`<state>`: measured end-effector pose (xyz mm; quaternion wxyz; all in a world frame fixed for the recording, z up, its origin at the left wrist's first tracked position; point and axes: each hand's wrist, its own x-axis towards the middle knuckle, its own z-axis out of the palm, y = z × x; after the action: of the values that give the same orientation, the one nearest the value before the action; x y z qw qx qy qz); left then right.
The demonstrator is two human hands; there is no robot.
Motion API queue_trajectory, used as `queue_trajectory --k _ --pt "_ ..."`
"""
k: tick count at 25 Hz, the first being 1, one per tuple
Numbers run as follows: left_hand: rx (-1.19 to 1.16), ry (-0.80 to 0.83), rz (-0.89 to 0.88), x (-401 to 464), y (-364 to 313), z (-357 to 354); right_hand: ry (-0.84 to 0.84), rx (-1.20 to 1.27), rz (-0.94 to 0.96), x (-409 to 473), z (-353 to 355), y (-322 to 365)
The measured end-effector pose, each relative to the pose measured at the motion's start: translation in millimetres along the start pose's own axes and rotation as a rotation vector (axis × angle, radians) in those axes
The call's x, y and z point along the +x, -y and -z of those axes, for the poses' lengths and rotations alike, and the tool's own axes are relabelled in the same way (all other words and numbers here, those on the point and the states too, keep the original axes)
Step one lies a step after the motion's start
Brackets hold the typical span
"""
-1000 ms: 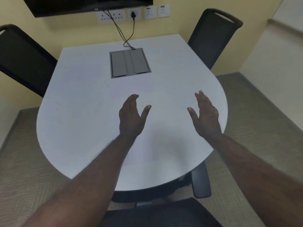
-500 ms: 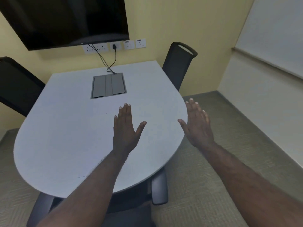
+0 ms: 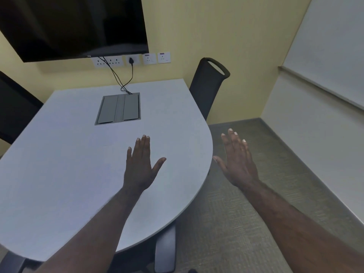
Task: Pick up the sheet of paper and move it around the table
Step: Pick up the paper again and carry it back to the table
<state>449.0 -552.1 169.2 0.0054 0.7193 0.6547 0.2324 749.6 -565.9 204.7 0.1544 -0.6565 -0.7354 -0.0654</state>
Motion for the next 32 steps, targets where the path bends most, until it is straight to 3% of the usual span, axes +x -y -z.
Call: queue_trajectory --k 10,24,32 --pt "0.050 0.026 0.099 75.9 -19.4 -45.9 -0.014 0.017 0.145 116.1 -67.3 -44.5" --pt "0.150 -0.004 0.500 164.4 -69.4 -124.2 0.093 0.176 0.398 303.2 -125.7 -142.6" --pt "0.191 -0.068 0.695 195.5 -68.1 -140.3 0.158 0.311 0.581 384.6 -166.6 -115.2"
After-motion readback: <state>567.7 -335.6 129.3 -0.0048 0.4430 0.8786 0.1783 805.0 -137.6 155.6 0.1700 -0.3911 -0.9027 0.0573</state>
